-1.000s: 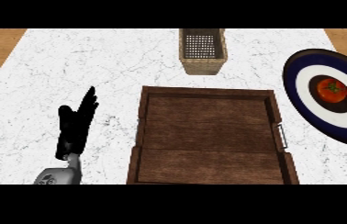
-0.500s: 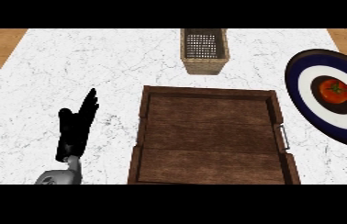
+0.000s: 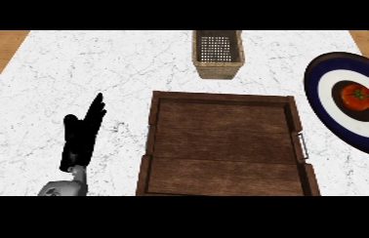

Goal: Pick the tomato from the tray and place it in the plate

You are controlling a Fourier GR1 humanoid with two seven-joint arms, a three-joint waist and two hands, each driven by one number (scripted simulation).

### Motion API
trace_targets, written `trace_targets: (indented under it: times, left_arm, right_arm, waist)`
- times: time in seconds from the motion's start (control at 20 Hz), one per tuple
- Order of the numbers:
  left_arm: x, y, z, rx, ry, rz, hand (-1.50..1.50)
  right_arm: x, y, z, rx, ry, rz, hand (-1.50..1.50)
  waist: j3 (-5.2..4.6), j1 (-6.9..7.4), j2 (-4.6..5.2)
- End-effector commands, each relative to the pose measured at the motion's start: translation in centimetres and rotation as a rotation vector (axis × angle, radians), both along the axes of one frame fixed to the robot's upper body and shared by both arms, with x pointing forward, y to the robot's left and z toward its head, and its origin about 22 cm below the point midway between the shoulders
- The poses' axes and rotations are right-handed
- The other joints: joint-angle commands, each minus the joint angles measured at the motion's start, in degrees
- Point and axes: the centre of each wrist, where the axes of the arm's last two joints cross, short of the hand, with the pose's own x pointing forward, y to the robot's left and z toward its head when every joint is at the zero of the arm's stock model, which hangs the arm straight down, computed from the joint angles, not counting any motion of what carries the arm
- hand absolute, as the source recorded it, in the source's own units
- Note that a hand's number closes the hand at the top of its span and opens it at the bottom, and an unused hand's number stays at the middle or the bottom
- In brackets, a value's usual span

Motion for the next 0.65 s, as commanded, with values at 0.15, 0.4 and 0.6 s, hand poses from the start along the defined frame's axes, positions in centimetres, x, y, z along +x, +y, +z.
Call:
trace_targets:
  times: [0.15, 0.4, 0.6]
  left_arm:
    - [-0.8, 0.1, -1.4, -0.001, -0.002, -0.009, 0.00]
    - [0.4, 0.3, 0.5, -0.008, -0.001, 0.002, 0.00]
    - [-0.2, -0.2, 0.3, 0.003, -0.007, -0.025, 0.00]
  right_arm:
    - [-0.9, -0.7, 0.4, 0.001, -0.050, -0.070, -1.50]
    - [-2.2, -2.0, 1.6, -0.002, -0.034, -0.071, -1.50]
    - [-2.4, -1.4, 0.0, -0.028, -0.043, -0.122, -1.50]
  waist:
    - [0.08, 0.57, 0.28]
    - [0.13, 0.48, 0.21]
    - [0.29, 1.24, 0.35]
